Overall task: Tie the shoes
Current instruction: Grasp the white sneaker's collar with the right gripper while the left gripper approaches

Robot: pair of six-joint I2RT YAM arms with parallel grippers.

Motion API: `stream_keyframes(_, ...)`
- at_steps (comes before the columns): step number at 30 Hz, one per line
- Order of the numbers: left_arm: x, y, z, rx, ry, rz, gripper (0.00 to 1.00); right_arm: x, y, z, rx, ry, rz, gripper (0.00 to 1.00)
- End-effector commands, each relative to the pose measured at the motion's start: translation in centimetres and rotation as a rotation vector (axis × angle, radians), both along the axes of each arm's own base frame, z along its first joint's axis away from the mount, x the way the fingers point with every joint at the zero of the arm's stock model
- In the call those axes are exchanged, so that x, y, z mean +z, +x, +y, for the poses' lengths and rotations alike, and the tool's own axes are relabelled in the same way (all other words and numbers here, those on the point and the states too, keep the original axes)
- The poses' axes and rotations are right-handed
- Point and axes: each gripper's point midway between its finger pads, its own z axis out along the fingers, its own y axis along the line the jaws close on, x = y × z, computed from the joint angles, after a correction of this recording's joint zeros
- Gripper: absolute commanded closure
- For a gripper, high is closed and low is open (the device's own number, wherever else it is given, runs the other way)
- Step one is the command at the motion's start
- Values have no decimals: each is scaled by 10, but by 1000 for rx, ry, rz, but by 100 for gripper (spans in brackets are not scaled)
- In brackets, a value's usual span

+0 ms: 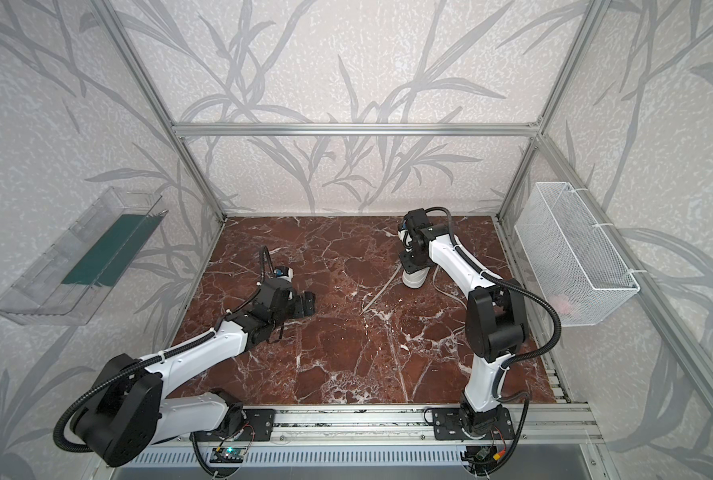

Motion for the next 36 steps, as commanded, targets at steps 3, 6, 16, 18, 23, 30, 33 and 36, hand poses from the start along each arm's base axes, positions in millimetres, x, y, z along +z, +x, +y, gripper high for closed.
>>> stream_keyframes(3, 5, 5, 1, 33, -2, -5, 2, -4, -1, 4, 42, -2, 51, 71)
stream_keyframes(6, 4, 5, 0, 31, 2, 0, 3, -6, 0, 6, 59, -2, 61, 74)
stream_keyframes(16, 6, 6, -1, 33, 6, 12, 2, -19, 2, 15, 97, 18, 103, 79)
stream_keyframes(18, 7, 5, -1, 31, 4, 12, 3, -19, -1, 17, 105, 18, 108, 82)
stream_keyframes(23, 9, 1, 3, 40, 7, 12, 2, -14, -13, 31, 148, 36, 123, 91)
stream_keyframes(30, 16, -7, 11, 63, 5, -8, 2, -8, -38, 61, 210, 95, 174, 92)
stream_keyframes(33, 18, -13, 16, 72, 2, -16, 2, -7, -55, 83, 261, 112, 186, 92)
stream_keyframes(36, 20, -19, 20, 75, 6, -22, 2, -10, -71, 102, 302, 124, 215, 92)
